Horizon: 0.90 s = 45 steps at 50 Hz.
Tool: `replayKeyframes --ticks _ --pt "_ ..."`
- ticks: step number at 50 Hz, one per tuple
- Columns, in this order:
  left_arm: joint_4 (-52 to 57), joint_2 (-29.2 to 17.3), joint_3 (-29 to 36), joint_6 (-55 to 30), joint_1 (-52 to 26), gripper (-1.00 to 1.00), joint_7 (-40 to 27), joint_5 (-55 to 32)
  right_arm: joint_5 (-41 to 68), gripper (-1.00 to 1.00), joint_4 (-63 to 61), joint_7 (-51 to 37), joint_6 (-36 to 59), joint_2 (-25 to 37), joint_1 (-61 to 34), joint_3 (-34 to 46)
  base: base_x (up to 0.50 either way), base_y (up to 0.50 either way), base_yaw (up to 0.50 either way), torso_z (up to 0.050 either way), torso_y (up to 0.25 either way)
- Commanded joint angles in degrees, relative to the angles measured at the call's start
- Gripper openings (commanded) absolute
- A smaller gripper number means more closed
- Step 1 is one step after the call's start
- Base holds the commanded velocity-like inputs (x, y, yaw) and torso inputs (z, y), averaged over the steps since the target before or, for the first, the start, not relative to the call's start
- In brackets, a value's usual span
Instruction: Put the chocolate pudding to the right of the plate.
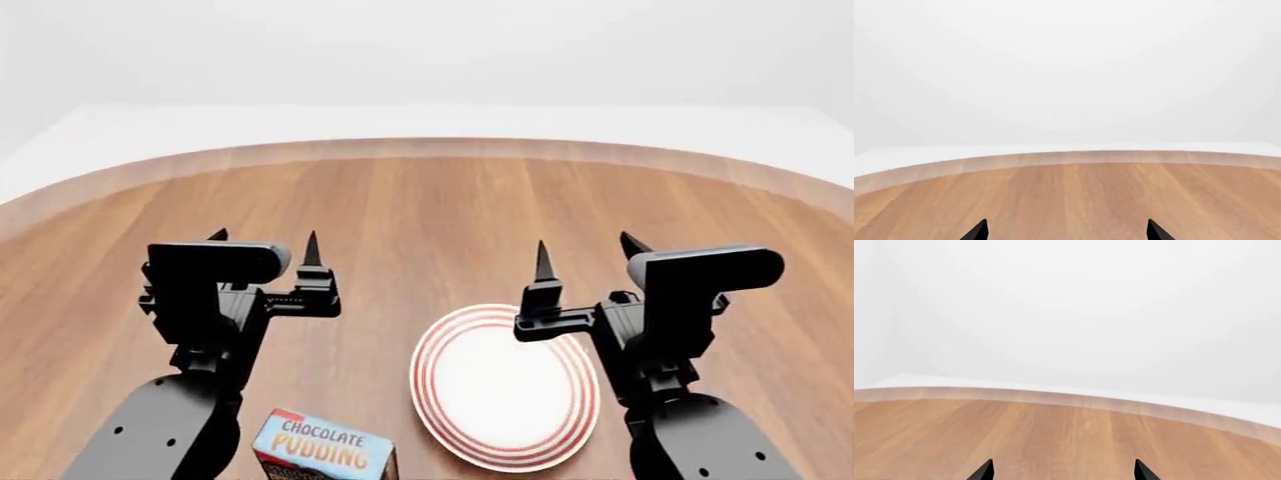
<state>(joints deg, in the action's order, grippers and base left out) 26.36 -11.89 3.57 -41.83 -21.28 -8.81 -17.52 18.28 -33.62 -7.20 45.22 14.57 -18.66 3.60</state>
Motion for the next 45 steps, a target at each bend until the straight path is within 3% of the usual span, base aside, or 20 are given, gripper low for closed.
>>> replayKeyframes --ticks 1,15,20,27,29,32,36,45 --pt "-0.24 -0.18 0.04 0.22 0.03 1.0 -0.32 -0.38 -0.36 1.0 0.42 0.09 -1.26 0.47 0.3 1.01 0.0 0.0 0.0 0.0 0.0" --pt "-0.47 -0.39 0.28 0.51 0.14 1.0 -0.65 -0.76 1.18 1.0 -1.52 0.2 1.42 1.3 -0.33 1.27 0.0 0.0 0.0 0.0 0.0" --pt "-0.69 -0.49 0.32 0.69 0.28 1.0 -0.7 -0.92 3.38 1.0 -4.21 -4.26 13.33 -0.21 -3.32 -1.37 0.0 0.0 0.0 0.0 0.0" --pt "-0.74 -0.64 0.19 0.85 0.32 1.0 -0.8 -1.19 6.52 1.0 -11.09 -3.89 22.91 2.63 -5.55 -0.38 0.0 0.0 0.0 0.0 0.0" --pt "-0.71 -0.69 0.13 0.83 0.31 1.0 -0.84 -1.31 6.62 1.0 -12.03 -3.33 21.87 3.19 -5.85 -0.16 0.0 0.0 0.0 0.0 0.0" --pt "-0.86 -0.66 0.19 0.93 0.37 1.0 -0.82 -1.49 14.42 1.0 -15.27 -0.36 35.39 2.19 -10.22 -4.19 0.0 0.0 0.0 0.0 0.0" --pt "-0.88 -0.76 0.34 0.82 0.21 1.0 -0.89 -1.61 18.34 1.0 -15.75 1.09 42.98 1.78 -13.57 -6.83 0.0 0.0 0.0 0.0 0.0" --pt "-1.01 -0.96 0.46 0.95 0.18 1.0 -1.11 -1.8 37.41 1.0 -7.89 -8.06 44.02 6.72 -16.93 -7.09 0.0 0.0 0.0 0.0 0.0"
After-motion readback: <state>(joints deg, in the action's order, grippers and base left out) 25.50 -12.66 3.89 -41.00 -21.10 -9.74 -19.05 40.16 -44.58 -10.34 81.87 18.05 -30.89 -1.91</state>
